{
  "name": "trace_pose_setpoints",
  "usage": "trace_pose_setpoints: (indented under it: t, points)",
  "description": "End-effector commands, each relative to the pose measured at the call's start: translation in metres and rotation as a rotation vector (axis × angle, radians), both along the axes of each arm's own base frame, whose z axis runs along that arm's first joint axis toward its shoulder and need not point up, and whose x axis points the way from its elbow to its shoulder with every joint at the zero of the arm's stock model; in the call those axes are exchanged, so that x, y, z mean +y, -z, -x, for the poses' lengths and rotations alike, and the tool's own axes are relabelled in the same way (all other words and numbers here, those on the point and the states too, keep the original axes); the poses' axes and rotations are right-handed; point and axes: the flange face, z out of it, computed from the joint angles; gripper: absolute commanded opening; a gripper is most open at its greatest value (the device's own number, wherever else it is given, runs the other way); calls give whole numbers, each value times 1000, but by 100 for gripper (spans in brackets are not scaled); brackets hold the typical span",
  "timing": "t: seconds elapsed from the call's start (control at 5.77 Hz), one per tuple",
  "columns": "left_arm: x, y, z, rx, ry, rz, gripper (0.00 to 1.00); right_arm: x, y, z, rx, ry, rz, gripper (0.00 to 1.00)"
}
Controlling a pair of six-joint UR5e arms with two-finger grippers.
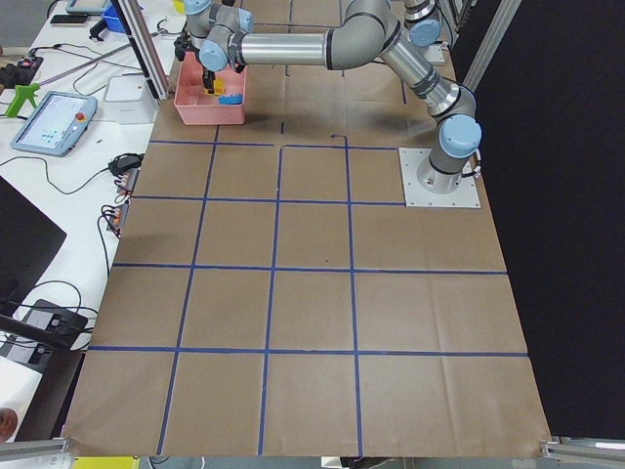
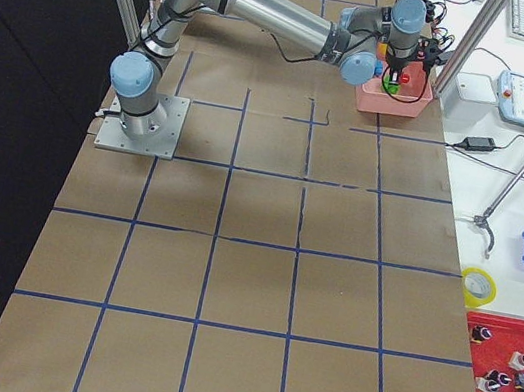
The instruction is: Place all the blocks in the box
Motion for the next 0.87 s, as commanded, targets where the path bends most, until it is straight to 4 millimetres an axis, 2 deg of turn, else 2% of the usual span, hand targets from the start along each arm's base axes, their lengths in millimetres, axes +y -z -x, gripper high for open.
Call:
trace_pose_setpoints:
  t: [0.0, 0.17, 0.52, 0.69]
  points:
    - [12, -67, -30, -2, -16, 10, 99, -3, 31, -54, -79, -31, -26, 8]
    - [12, -100, -79, -3, -1, 9, 99, -2, 34, -63, -86, -37, -35, 10]
    - [20, -140, -174, -24, 64, -14, 99, 1, 48, -94, -219, -75, -84, 11]
    - [45, -149, -200, -25, 89, -48, 99, 0, 47, -94, -212, -77, -77, 91]
